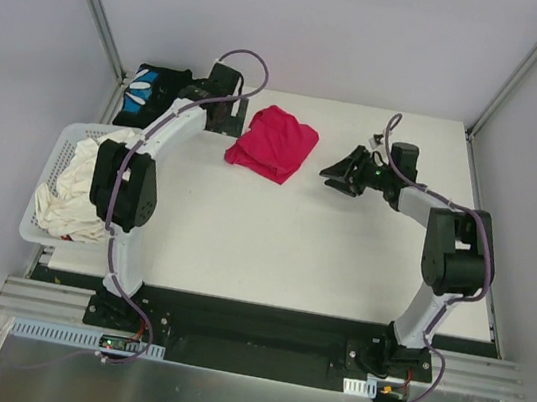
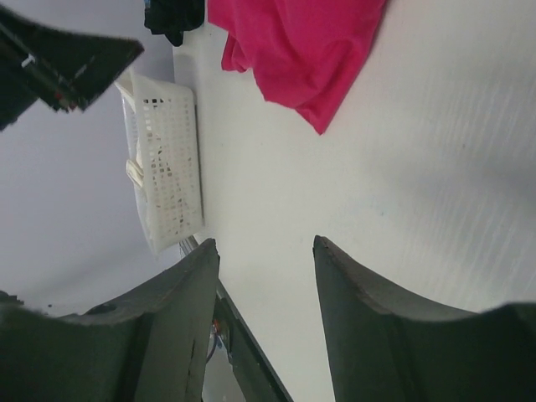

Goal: Fold and stack the t-shirts
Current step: Smooth out wrinkles on the folded tshirt

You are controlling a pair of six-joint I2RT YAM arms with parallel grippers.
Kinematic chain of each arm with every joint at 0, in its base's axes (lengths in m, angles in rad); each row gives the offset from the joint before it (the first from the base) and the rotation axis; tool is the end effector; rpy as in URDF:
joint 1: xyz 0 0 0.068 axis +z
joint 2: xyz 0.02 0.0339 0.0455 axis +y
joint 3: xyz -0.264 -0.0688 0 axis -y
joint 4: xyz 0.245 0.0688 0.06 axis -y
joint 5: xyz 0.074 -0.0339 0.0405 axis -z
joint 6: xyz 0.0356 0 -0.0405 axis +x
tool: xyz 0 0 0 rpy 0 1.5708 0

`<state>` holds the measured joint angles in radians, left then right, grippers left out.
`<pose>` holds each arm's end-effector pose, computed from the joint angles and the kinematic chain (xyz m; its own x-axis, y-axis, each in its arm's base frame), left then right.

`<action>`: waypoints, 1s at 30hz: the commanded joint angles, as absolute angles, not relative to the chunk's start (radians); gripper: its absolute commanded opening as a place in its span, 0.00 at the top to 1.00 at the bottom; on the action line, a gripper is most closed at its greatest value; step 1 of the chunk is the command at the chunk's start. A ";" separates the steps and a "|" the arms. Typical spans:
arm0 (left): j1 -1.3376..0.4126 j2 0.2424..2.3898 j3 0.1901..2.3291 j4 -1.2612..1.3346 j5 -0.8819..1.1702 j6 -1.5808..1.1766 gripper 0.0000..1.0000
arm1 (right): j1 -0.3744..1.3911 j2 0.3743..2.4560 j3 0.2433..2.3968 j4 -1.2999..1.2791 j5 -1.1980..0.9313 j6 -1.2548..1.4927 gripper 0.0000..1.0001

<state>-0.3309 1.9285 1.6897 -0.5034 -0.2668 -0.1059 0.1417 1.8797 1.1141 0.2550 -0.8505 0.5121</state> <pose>0.4235 -0.1355 0.2879 -0.6494 0.1153 -0.7517 0.0613 0.9932 0.0993 0.3957 0.0835 0.1908 -0.7855 0.2144 -0.5805 -0.4100 0.5223 0.7477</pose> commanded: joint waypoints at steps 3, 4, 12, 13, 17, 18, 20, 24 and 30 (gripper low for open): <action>-0.253 2.054 1.874 -0.575 -0.299 -0.176 0.01 | 0.143 1.692 0.950 0.333 -0.882 0.497 0.48; -0.247 2.066 1.899 -0.578 -0.311 -0.176 0.01 | 0.143 1.672 0.931 0.333 -0.882 0.492 0.48; -0.158 2.186 2.006 -0.643 -0.365 -0.204 0.01 | 0.144 1.508 0.755 0.313 -0.894 0.460 0.48; -0.149 2.190 2.016 -0.650 -0.373 -0.209 0.01 | 0.144 1.497 0.741 0.304 -0.890 0.450 0.48; -0.126 2.230 2.057 -0.663 -0.436 -0.227 0.01 | 0.144 1.483 0.706 0.278 -0.887 0.420 0.48; -0.120 2.238 2.072 -0.670 -0.451 -0.226 0.01 | 0.144 1.482 0.704 0.276 -0.891 0.420 0.48; -0.106 2.261 2.120 -0.696 -0.454 -0.219 0.01 | 0.144 1.471 0.700 0.270 -0.888 0.414 0.48; -0.071 2.298 2.177 -0.713 -0.459 -0.190 0.01 | 0.143 1.460 0.689 0.262 -0.882 0.403 0.48; -0.058 2.358 2.247 -0.719 -0.474 -0.170 0.01 | 0.144 1.434 0.683 0.255 -0.882 0.407 0.49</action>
